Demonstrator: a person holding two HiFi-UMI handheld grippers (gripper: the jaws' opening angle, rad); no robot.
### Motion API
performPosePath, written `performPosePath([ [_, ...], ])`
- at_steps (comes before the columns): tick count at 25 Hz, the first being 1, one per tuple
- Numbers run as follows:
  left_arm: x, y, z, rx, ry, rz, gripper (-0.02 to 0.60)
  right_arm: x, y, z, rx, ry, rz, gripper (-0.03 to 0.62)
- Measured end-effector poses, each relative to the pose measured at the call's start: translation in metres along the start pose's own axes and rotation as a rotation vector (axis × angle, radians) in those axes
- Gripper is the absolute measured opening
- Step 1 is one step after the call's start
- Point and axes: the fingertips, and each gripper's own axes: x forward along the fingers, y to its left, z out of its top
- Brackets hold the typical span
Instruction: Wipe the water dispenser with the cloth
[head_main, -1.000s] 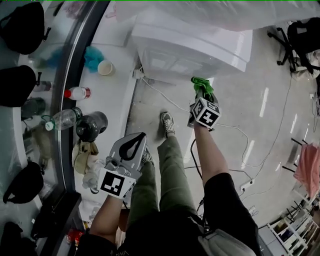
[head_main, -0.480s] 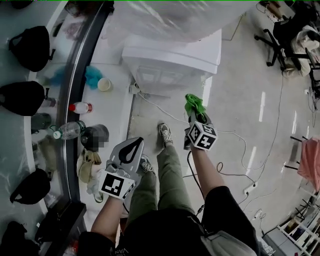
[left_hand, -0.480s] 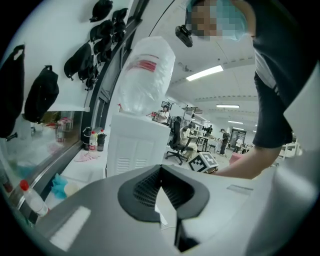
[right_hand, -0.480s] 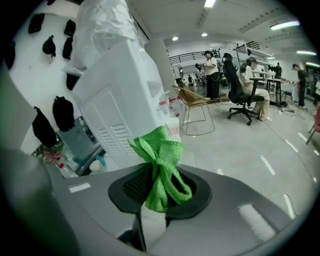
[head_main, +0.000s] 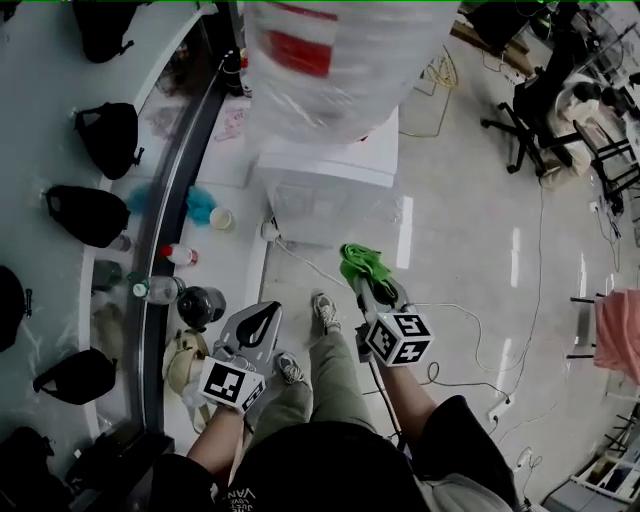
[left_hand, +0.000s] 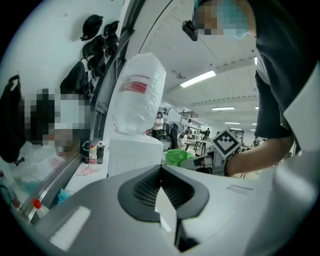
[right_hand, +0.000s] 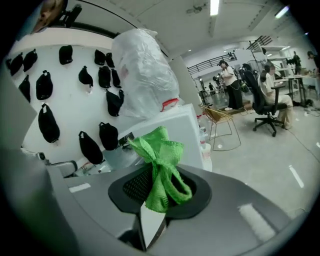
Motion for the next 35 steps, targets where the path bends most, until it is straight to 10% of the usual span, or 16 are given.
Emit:
performPosePath([
  [19, -0.085, -0.026, 0.065, 0.061, -0.119, -0.036, 0.001, -0.111, 0.133, 0.049, -0.205, -0.111, 0.079, 0.087],
  [35, -0.114, -0.019, 0.08, 0.098, -0.138, 0.002, 0.001, -0.132, 0.147, 0.05, -0.247, -0.123, 0.061, 0.086],
])
